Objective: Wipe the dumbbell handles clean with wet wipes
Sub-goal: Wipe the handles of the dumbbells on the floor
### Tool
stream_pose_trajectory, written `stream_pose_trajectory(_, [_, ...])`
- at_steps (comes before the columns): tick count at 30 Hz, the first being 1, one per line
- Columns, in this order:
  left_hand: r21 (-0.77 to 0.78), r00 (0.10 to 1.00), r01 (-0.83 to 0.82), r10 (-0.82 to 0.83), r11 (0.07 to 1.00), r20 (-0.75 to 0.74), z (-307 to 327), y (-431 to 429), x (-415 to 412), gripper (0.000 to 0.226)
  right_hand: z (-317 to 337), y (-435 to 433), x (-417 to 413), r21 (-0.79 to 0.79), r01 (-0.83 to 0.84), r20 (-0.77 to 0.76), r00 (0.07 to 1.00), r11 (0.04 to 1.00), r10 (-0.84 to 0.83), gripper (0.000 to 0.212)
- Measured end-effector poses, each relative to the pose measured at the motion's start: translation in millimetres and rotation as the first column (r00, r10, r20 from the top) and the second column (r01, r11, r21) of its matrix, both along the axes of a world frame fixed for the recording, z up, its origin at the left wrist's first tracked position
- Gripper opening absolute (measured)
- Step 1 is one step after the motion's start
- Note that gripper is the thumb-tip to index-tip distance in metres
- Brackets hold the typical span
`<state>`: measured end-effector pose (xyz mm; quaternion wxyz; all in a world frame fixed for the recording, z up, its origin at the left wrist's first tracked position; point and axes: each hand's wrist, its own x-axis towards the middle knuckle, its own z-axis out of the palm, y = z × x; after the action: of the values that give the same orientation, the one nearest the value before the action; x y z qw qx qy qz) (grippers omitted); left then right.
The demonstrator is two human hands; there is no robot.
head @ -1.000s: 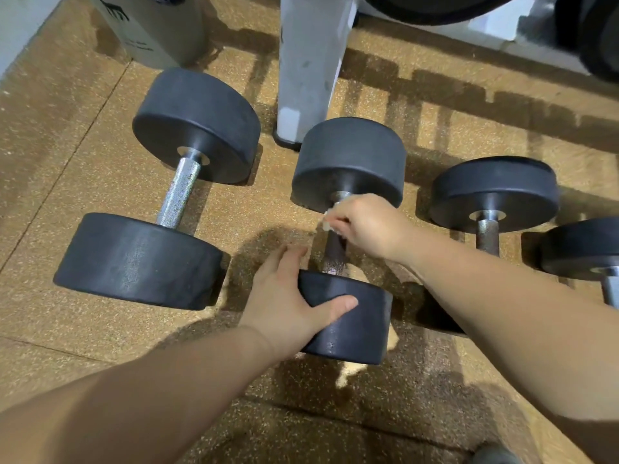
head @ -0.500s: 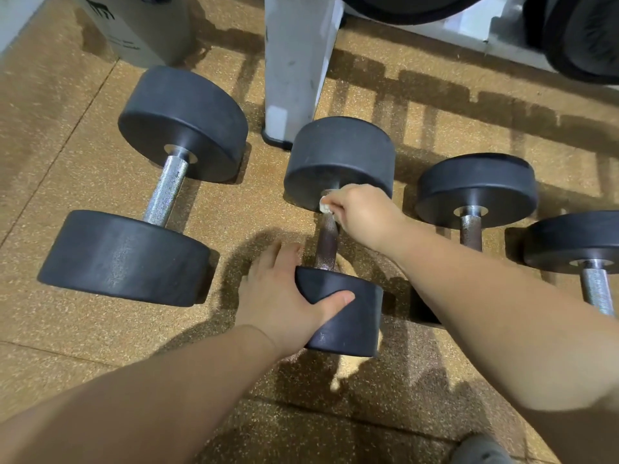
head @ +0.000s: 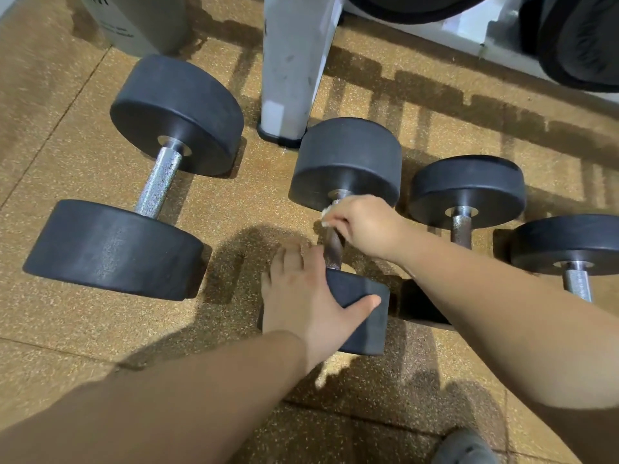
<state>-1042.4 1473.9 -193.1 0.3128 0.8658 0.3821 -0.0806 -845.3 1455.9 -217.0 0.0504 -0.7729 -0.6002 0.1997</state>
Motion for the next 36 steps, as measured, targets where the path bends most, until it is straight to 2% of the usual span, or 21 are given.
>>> stream_pose_trajectory(2, [-0.004,1.000,0.011,-0.011,1.000,-0.004,1.8,-9.3,5.7,0.105,3.6,-9.7,-3.6,-0.087,-0.204,-0.045,0.979,0.975,0.201,0.021])
stream_pose_trajectory(4, [0.018,0.999,0.027,-0.026,0.999,-0.025,4.2,-17.7,11.8,0.108,10.6,-11.2,0.9,-0.163,-0.278,-0.066,0.960,0.946,0.271,0.021])
stream_pose_trajectory(6, [0.040,0.998,0.048,-0.046,0.998,-0.049,5.7,-24.4,17.5,0.111,14.1,-6.8,12.5,-0.143,-0.191,-0.025,0.982,0.971,0.189,0.024])
stream_pose_trajectory(9, [0.049,0.996,0.062,-0.058,0.997,-0.067,8.3,-27.1,19.5,0.112,8.5,-3.2,25.9,-0.069,0.060,0.081,0.995,0.996,-0.055,0.029])
stream_pose_trajectory(10, [0.048,0.996,0.062,-0.059,0.997,-0.063,8.1,-26.0,18.4,0.111,6.6,-3.6,24.0,-0.047,0.076,0.076,0.994,0.996,-0.072,0.029])
stream_pose_trajectory(12, [0.033,0.998,0.048,-0.046,0.998,-0.033,5.7,-22.2,14.7,0.109,5.0,-7.4,11.6,-0.063,-0.035,0.017,0.999,0.997,0.036,0.026])
stream_pose_trajectory(14, [0.005,1.000,0.025,-0.025,1.000,0.001,3.2,-17.0,10.1,0.109,9.6,-12.1,-4.6,-0.158,-0.209,-0.043,0.978,0.965,0.204,0.022])
stream_pose_trajectory(15, [-0.004,1.000,0.022,-0.022,1.000,0.008,2.3,-14.6,8.1,0.109,15.2,-11.9,-9.0,-0.208,-0.257,-0.058,0.967,0.944,0.250,0.020])
stream_pose_trajectory(17, [-0.001,1.000,0.022,-0.022,1.000,0.006,1.5,-9.6,5.0,0.110,15.5,-5.8,-5.6,-0.173,-0.279,-0.059,0.960,0.945,0.272,0.017])
stream_pose_trajectory(18, [0.003,1.000,0.024,-0.025,1.000,0.004,1.3,-7.3,3.7,0.110,11.3,-3.0,-0.3,-0.123,-0.237,-0.049,0.971,0.964,0.232,0.018])
stream_pose_trajectory(20, [0.000,1.000,0.027,-0.027,1.000,0.010,0.1,-2.7,1.4,0.109,1.6,-0.2,11.7,-0.014,-0.040,-0.015,0.999,0.999,0.039,0.021])
stream_pose_trajectory(23, [0.005,0.999,0.027,-0.027,1.000,0.039,-2.6,4.0,-3.2,0.112,-6.5,-6.1,7.1,0.079,0.205,-0.054,0.978,0.976,-0.201,0.031])
stream_pose_trajectory(25, [-0.010,0.998,0.028,-0.028,1.000,0.051,-3.4,9.0,-6.4,0.118,-8.1,-16.6,-5.3,0.069,0.228,-0.141,0.966,0.971,-0.217,0.035])
stream_pose_trajectory(27, [-0.048,0.998,0.027,-0.024,0.998,0.059,-3.8,15.0,-10.5,0.124,-6.0,-26.3,-14.9,0.029,0.180,-0.251,0.953,0.983,-0.167,0.034])
stream_pose_trajectory(31, [-0.135,0.995,0.006,0.007,0.991,0.095,-9.5,31.1,-19.4,0.129,-7.4,-21.9,-16.2,-0.053,0.081,-0.341,0.935,0.995,-0.095,0.026])
stream_pose_trajectory(34, [-0.200,0.991,-0.012,0.038,0.980,0.129,-16.3,46.5,-28.6,0.126,-10.8,-3.6,-18.2,0.015,0.194,-0.394,0.903,0.981,-0.173,0.023])
stream_pose_trajectory(36, [-0.247,0.986,-0.022,0.062,0.969,0.154,-20.0,56.8,-36.0,0.125,-16.1,4.9,-25.6,0.093,0.241,-0.339,0.920,0.966,-0.197,0.030])
